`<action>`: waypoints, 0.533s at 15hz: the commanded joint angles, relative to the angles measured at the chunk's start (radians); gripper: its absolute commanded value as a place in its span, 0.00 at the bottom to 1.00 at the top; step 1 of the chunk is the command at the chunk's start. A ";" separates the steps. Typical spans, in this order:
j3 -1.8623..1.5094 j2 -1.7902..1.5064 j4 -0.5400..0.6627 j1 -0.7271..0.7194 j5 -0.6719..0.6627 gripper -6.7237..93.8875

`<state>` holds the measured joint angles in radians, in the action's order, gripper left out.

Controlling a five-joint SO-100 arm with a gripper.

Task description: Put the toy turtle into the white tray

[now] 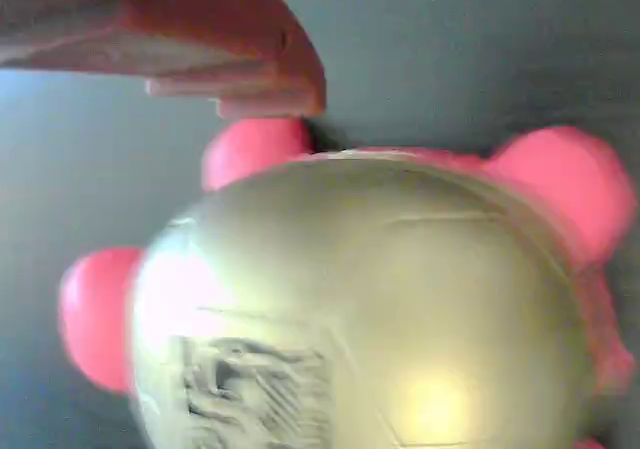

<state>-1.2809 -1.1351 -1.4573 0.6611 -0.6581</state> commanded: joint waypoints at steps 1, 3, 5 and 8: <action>-0.011 -0.032 0.017 0.008 -0.006 0.60; -0.014 -0.014 0.035 0.009 -0.006 0.66; -0.025 0.003 0.066 0.008 -0.003 0.66; -0.054 0.028 0.110 0.003 -0.002 0.66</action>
<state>-1.3238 -1.0661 -1.3514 0.6565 -0.6489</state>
